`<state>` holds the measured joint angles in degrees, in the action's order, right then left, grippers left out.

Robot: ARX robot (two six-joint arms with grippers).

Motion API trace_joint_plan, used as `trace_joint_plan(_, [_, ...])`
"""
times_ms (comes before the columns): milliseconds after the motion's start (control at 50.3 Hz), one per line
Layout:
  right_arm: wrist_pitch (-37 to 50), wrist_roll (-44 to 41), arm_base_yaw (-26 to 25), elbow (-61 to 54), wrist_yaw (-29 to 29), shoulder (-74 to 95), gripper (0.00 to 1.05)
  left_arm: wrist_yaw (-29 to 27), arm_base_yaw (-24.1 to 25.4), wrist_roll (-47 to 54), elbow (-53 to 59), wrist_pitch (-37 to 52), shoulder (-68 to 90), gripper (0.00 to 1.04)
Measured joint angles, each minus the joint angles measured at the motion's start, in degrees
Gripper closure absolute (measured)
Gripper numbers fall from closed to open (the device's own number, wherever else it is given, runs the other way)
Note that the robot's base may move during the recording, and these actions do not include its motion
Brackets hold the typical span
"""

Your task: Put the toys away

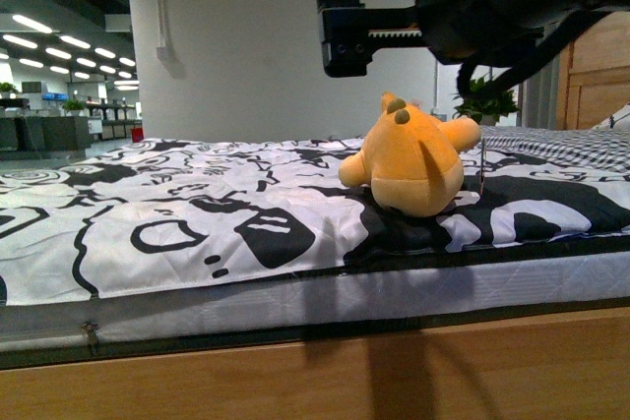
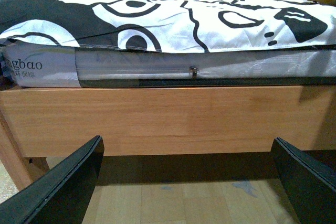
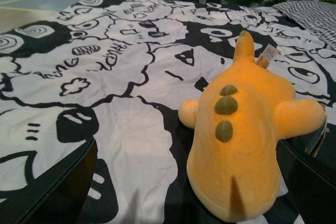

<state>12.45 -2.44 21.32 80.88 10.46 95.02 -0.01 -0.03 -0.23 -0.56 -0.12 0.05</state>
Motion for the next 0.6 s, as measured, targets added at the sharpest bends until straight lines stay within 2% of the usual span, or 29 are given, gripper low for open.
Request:
trace_joint_plan(318, [-5.40, -3.50, 2.43, 15.37, 5.68, 13.20, 0.00, 0.00, 0.00, 0.00, 0.00, 0.00, 0.00, 0.06])
trace_joint_plan(597, [-6.58, -3.63, 0.74, 23.69, 8.61, 20.52, 0.00, 0.00, 0.00, 0.00, 0.00, 0.00, 0.00, 0.06])
